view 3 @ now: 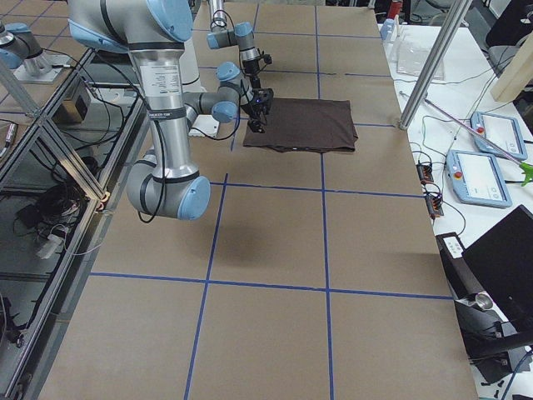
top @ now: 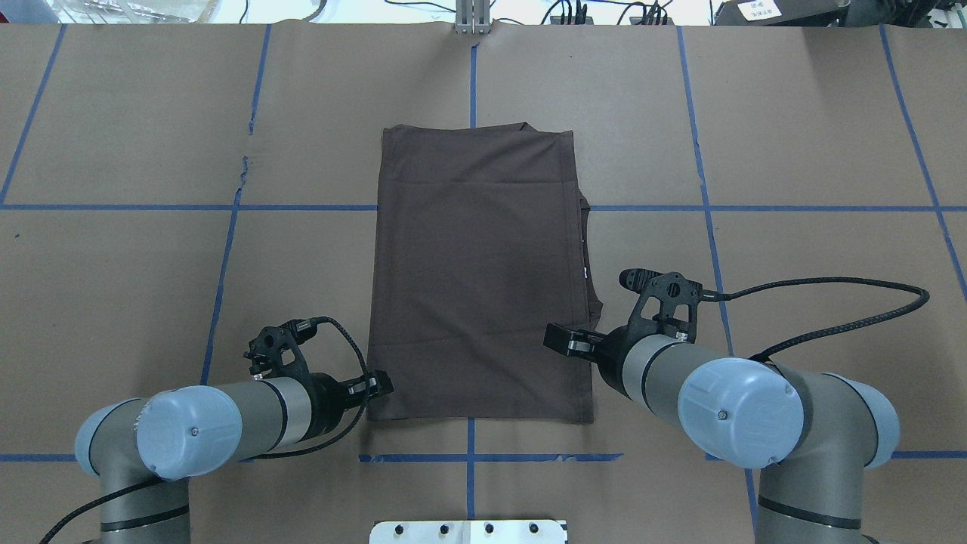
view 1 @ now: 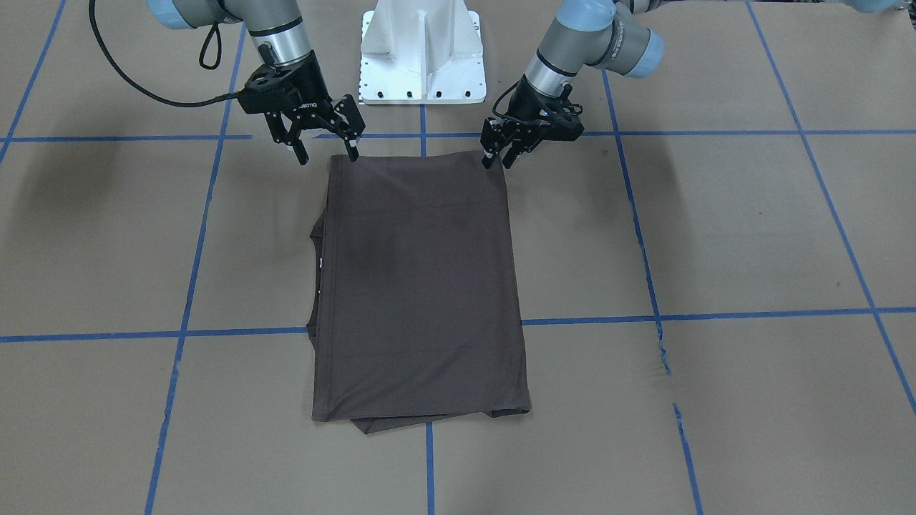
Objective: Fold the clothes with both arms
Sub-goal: 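Lower the left gripper to the shirt's other near corner beside the right gripper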
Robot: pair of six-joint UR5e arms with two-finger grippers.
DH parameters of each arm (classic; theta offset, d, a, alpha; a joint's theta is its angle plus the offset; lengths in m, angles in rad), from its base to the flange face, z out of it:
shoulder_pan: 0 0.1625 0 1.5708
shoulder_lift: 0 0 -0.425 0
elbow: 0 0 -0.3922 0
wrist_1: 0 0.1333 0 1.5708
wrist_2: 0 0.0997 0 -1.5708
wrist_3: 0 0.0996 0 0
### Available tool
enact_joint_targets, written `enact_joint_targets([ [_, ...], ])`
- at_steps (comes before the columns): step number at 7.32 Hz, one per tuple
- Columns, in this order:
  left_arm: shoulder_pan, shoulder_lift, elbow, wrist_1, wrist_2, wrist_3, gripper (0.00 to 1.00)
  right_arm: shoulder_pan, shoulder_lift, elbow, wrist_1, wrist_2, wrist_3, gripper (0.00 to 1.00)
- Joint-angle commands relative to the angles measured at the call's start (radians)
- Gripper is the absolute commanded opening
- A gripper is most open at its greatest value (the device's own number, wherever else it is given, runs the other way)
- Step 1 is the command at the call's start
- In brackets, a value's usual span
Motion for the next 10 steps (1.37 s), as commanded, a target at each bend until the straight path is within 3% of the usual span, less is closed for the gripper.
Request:
enact_joint_targets([
  [1, 0.003, 0.000, 0.002, 0.000, -0.001, -0.001, 0.55, 0.000, 0.000, -0.002, 0.000, 0.000, 0.000, 1.00],
  [5, 0.023, -0.009, 0.003, 0.000, 0.000, -0.001, 0.55, -0.001, -0.005, -0.003, 0.000, -0.002, 0.000, 1.00],
  [7, 0.023, -0.007, 0.003, 0.000, 0.000, -0.001, 0.45, -0.001, -0.005, -0.005, 0.000, -0.002, 0.000, 1.00],
  [10, 0.045, -0.009, 0.005, 0.000, 0.000, -0.001, 0.45, 0.000, -0.005, -0.005, 0.000, -0.002, 0.000, 1.00],
])
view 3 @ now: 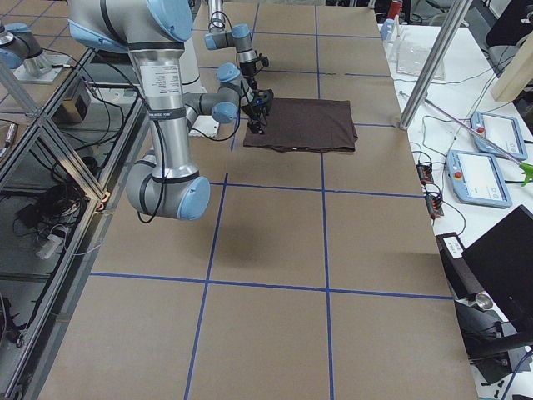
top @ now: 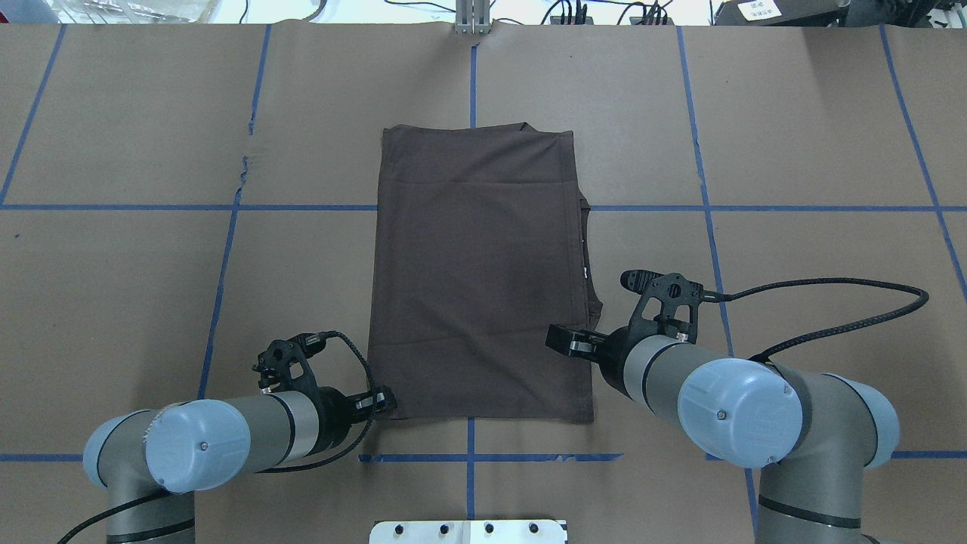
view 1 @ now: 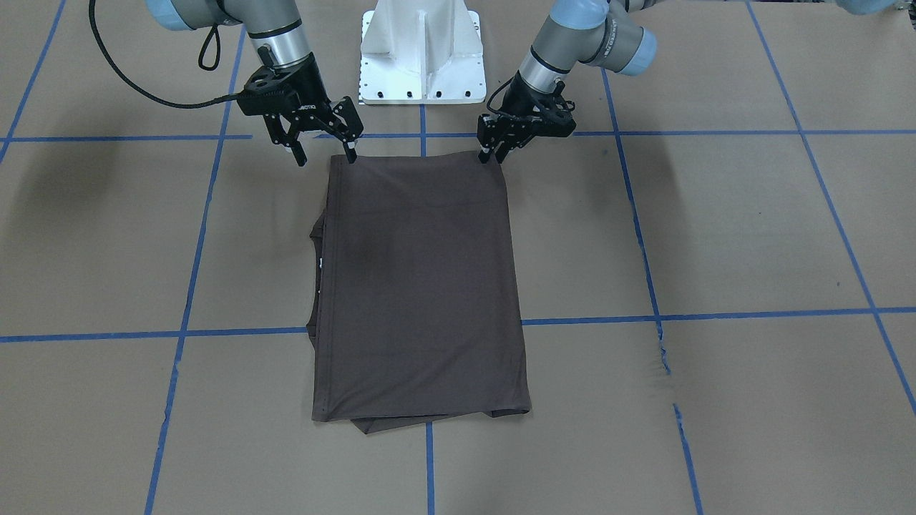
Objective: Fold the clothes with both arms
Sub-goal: 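Grasp both near corners of the shirt with the left and right grippers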
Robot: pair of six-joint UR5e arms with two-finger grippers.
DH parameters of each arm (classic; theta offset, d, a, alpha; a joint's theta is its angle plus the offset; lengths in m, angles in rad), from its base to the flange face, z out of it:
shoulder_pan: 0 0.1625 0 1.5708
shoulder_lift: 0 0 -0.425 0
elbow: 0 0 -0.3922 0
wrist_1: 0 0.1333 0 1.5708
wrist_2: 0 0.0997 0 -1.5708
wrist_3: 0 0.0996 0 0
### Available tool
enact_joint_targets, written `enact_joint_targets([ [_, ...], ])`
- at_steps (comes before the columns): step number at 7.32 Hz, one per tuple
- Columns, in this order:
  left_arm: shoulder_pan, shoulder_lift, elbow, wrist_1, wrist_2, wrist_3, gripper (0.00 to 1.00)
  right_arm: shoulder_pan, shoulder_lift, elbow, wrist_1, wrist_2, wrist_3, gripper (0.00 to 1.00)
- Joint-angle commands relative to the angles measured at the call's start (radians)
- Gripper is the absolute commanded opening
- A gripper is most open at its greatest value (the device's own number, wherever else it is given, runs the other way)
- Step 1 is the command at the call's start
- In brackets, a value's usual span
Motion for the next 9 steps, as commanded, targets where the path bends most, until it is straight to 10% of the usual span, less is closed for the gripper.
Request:
enact_joint_targets([
  [1, 0.021, -0.002, 0.002, 0.000, 0.001, 0.000, 0.43, 0.000, 0.000, 0.000, 0.000, 0.000, 0.000, 1.00],
  [3, 0.022, -0.004, 0.000, 0.000, -0.001, 0.000, 0.01, -0.001, 0.000, -0.005, 0.000, 0.000, 0.005, 1.00],
  [6, 0.018, -0.005, -0.010, -0.002, -0.002, 0.006, 0.00, -0.001, 0.004, -0.012, -0.002, 0.000, 0.017, 1.00],
  [9, 0.013, -0.010, -0.012, 0.000, -0.001, 0.005, 0.00, -0.015, 0.074, -0.022, -0.099, 0.000, 0.278, 0.80],
])
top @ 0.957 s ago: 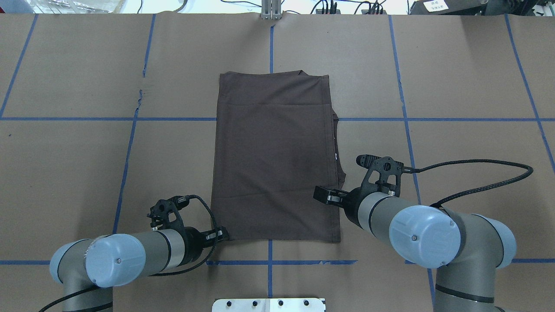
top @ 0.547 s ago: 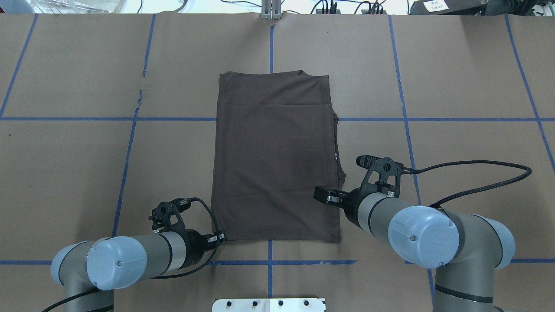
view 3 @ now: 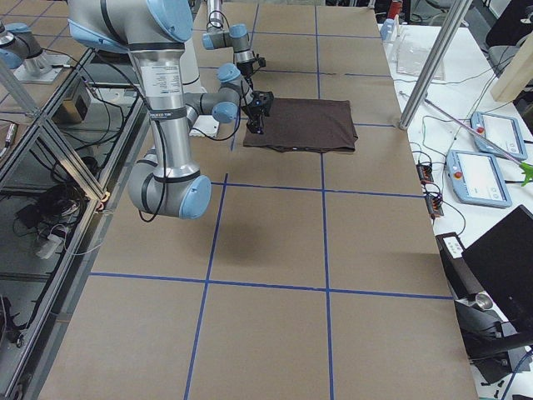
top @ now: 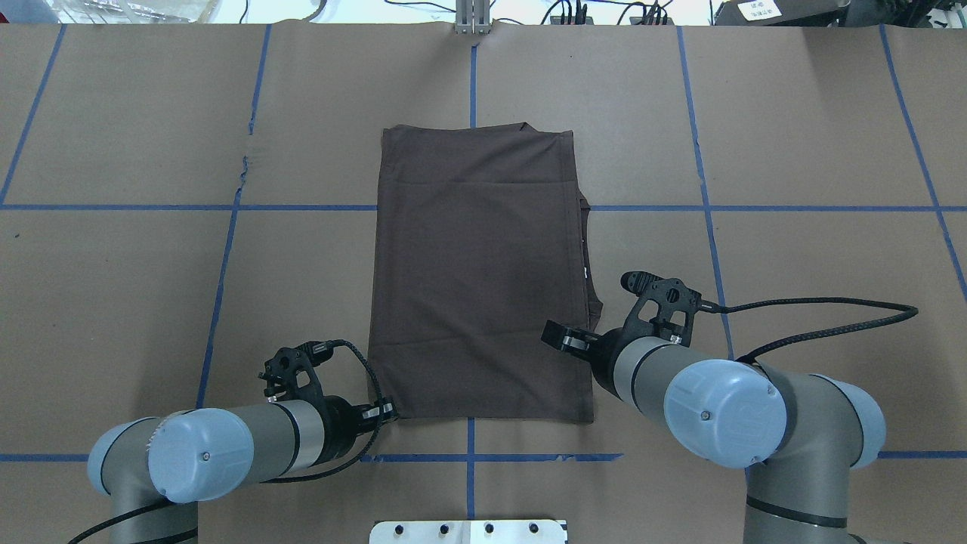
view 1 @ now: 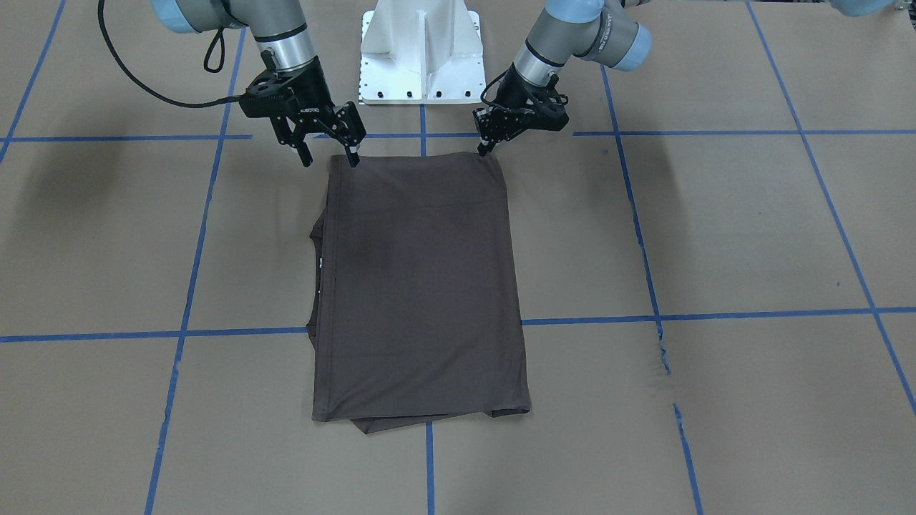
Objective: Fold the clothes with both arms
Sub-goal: 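Grasp both near corners of the shirt with the left and right grippers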
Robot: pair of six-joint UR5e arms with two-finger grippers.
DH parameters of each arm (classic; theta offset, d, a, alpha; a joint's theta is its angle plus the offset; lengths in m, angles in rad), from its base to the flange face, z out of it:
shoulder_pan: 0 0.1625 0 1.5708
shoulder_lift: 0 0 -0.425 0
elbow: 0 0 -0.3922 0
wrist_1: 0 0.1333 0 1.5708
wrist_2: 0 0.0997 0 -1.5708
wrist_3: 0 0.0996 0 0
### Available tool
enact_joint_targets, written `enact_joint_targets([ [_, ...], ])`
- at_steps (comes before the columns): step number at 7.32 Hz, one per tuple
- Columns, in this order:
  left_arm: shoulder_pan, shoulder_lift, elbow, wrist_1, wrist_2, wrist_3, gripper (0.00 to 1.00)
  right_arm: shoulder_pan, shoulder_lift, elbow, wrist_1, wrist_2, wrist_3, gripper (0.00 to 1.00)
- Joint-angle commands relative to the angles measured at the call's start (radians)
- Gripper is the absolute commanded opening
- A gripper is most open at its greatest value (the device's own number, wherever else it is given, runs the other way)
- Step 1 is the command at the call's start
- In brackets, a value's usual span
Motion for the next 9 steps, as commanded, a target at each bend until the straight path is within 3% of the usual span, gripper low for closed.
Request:
enact_joint_targets([
  [1, -0.001, -0.004, 0.000, 0.000, 0.000, -0.001, 0.00, -0.026, 0.097, -0.003, -0.185, 0.000, 0.143, 0.79],
  [2, -0.001, -0.004, -0.002, 0.000, 0.000, -0.001, 0.00, -0.041, 0.122, -0.032, -0.253, 0.008, 0.145, 0.81],
  [4, -0.004, -0.004, -0.003, -0.001, 0.014, -0.003, 0.00, -0.050, 0.142, -0.102, -0.250, 0.069, 0.144, 0.81],
  [9, -0.002, -0.004, -0.005, -0.001, 0.026, -0.004, 0.00, -0.066, 0.162, -0.173, -0.258, 0.095, 0.150, 0.76],
])
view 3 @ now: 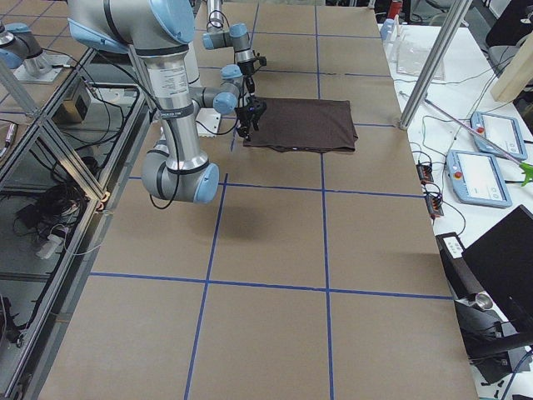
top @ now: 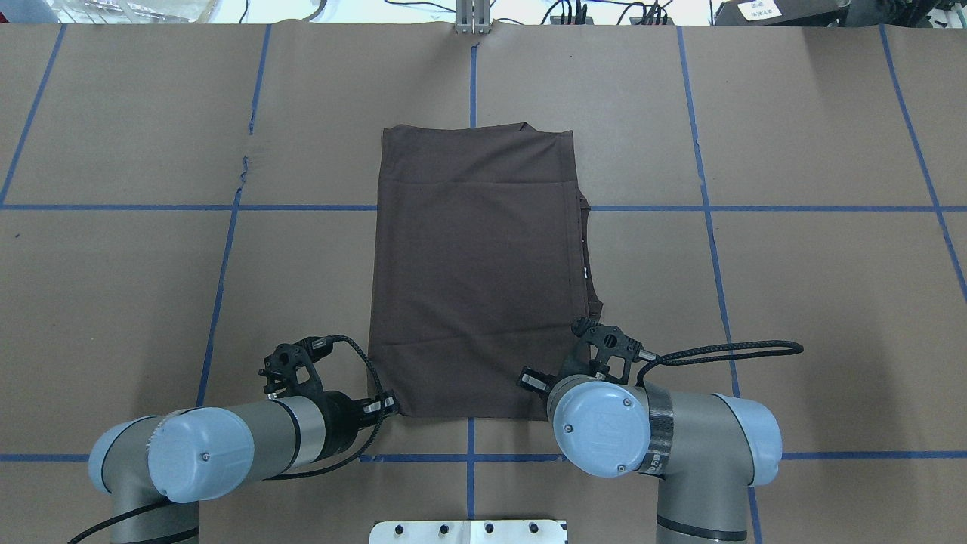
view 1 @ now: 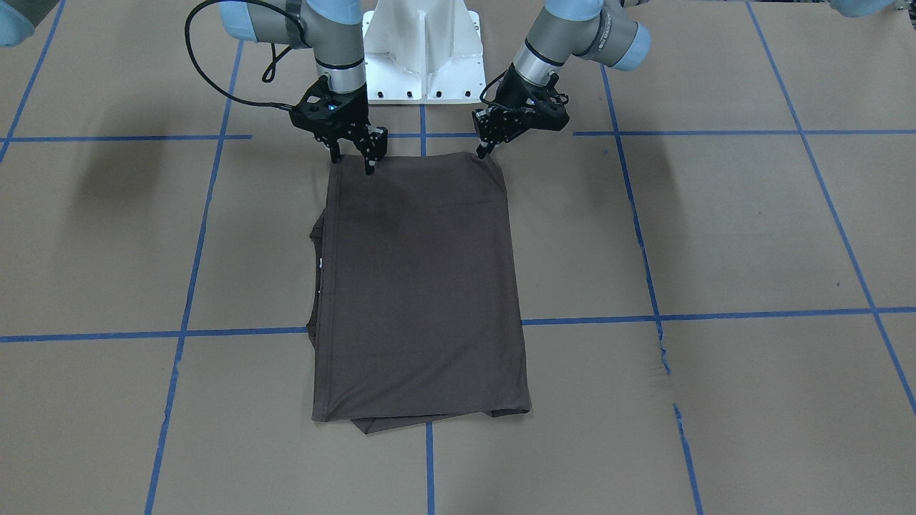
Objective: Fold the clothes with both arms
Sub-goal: 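Grasp both near corners of the shirt with the left and right grippers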
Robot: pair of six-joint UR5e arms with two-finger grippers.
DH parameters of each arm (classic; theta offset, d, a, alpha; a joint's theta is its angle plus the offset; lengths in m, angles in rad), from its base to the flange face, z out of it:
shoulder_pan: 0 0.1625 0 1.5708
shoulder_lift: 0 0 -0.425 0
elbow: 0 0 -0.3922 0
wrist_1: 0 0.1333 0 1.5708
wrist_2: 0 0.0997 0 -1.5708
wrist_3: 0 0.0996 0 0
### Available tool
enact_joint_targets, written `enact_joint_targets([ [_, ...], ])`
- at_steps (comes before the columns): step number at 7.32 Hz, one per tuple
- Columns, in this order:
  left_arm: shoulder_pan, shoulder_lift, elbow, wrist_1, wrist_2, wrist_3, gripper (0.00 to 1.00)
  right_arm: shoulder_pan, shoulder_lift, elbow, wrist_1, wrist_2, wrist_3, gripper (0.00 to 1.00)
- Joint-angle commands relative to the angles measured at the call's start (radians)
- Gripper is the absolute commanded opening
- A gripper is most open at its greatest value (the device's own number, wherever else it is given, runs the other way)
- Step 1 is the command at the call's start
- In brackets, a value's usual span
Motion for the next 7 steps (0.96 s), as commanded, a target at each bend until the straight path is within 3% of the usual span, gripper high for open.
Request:
enact_joint_targets([
  [1, 0.000, 0.002, -0.001, 0.000, 0.000, 0.000, 0.00, -0.001, 0.016, -0.017, -0.002, 0.001, 0.001, 0.74],
  [4, 0.000, 0.000, 0.000, 0.000, 0.000, 0.000, 0.00, -0.001, 0.044, -0.069, 0.010, 0.001, 0.006, 0.73],
  [5, 0.000, 0.000, -0.001, 0.000, 0.000, 0.000, 0.00, -0.001, 0.057, -0.071, 0.004, 0.001, 0.024, 0.63],
  [7, 0.000, 0.002, 0.000, 0.000, 0.000, 0.000, 0.00, -0.002, 0.059, -0.069, 0.010, -0.004, 0.129, 0.00],
])
